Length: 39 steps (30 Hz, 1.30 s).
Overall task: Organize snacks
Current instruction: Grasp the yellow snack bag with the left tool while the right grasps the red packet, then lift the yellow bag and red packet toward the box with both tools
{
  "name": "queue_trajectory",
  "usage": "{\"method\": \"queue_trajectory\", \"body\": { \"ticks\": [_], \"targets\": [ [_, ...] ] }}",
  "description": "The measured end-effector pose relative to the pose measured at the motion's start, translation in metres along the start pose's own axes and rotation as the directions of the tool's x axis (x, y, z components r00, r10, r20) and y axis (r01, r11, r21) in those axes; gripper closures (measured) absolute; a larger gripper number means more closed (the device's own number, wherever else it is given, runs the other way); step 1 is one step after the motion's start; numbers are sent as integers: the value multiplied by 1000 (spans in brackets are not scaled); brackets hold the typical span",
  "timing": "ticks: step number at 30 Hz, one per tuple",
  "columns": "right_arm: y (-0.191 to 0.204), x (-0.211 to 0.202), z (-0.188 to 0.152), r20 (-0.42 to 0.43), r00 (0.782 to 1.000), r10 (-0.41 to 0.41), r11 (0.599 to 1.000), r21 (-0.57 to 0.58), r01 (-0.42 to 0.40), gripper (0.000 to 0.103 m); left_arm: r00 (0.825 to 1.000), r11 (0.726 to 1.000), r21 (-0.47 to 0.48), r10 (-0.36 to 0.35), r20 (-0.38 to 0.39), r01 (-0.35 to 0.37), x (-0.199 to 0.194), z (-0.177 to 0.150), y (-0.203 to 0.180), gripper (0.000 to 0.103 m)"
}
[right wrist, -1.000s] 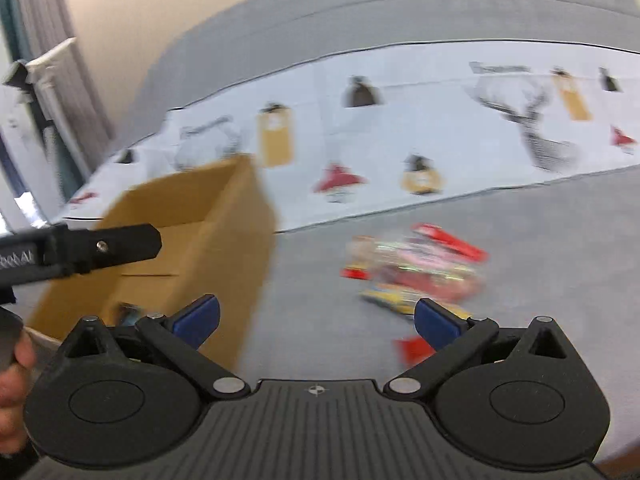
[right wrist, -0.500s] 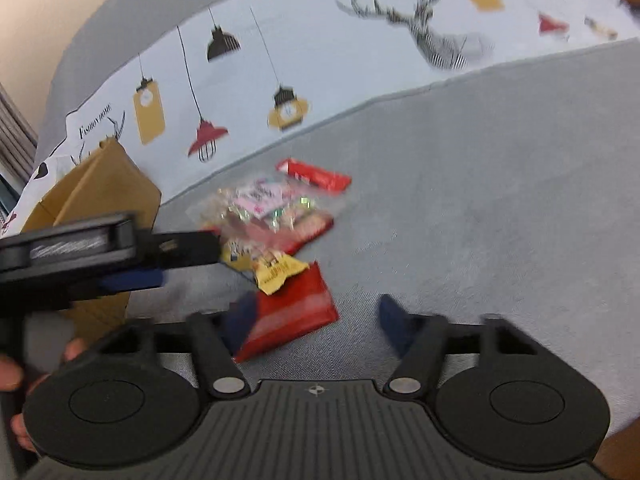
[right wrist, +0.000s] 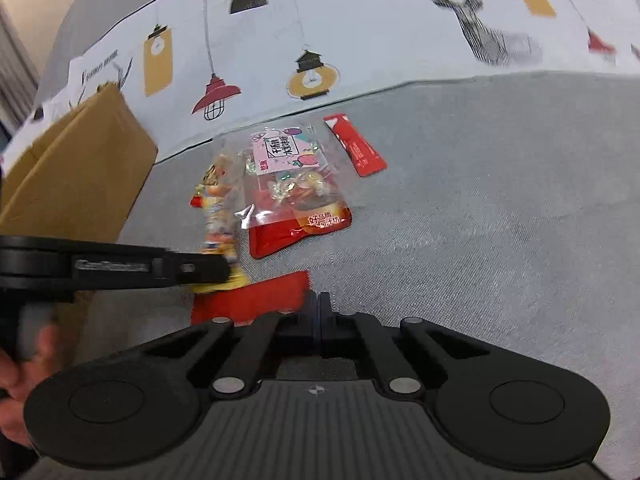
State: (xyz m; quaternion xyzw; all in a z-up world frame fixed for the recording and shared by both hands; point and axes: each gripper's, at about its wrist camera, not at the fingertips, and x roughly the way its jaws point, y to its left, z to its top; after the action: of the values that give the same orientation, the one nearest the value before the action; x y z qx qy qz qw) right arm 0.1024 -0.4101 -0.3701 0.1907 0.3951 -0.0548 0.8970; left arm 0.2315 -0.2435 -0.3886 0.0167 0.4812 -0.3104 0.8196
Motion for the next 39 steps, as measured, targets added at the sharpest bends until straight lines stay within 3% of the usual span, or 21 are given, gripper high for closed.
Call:
{"method": "queue_trajectory", "body": {
  "ticks": [6,8,9,11,12,15,17,19,20,21,23,24,31,35,39],
  "targets": [
    [3,-21,5,51,998,-23,999,23,22,103,999,999,32,25,-27,-25,-30,-19,12,88],
    [5,-21,2,32,999,-35,998,45,33,92,999,999,46,29,-30,-28,-34,-26,13,87],
    [7,-18,0,14,999,-32,998,51,32,83,999,999,27,32,-33,-31,-34,-27,15,87],
    [15,-14,-5,-5,999,-40,999,37,40,15,999,999,-22,30,-38,-31,-32,-25,21,77],
    [20,-13,-7,4,999,-33,999,13,33,7,999,999,-29,35,-34,-36,-32,-23,22,67],
    [34,-8,-10,14,1000,-2,998,-67,3,5,997,997,9,76,0,-76,-26,-16,16,40],
    [41,5,-12,-26,1000,-5,993,-121,2,5,990,991,9,136,30,-137,-23,-14,15,40],
    [55,12,-16,-18,998,-53,968,-245,47,6,984,984,37,172,54,-174,-20,-11,13,40],
    [65,16,-18,-20,996,-86,943,-324,75,10,982,982,60,175,68,-180,-20,-11,11,44],
    [69,15,-19,-4,998,-67,931,-360,61,19,981,979,91,174,83,-181,-20,-11,8,66],
    [71,13,-13,-5,999,-47,939,-342,43,34,982,973,143,169,87,-180,-21,-14,5,79],
    [70,13,-11,-2,999,-50,940,-338,46,36,983,972,155,167,80,-178,-21,-15,4,88],
    [54,8,1,10,999,-47,974,-219,48,41,998,993,99,64,15,-66,-36,-20,13,88],
    [53,-7,2,38,998,-42,979,-197,49,40,996,990,121,78,-40,-73,-31,-29,10,84],
    [47,-2,1,3,999,-44,986,-160,44,35,995,980,176,95,-5,-93,-26,-33,-1,73]
  ]
}}
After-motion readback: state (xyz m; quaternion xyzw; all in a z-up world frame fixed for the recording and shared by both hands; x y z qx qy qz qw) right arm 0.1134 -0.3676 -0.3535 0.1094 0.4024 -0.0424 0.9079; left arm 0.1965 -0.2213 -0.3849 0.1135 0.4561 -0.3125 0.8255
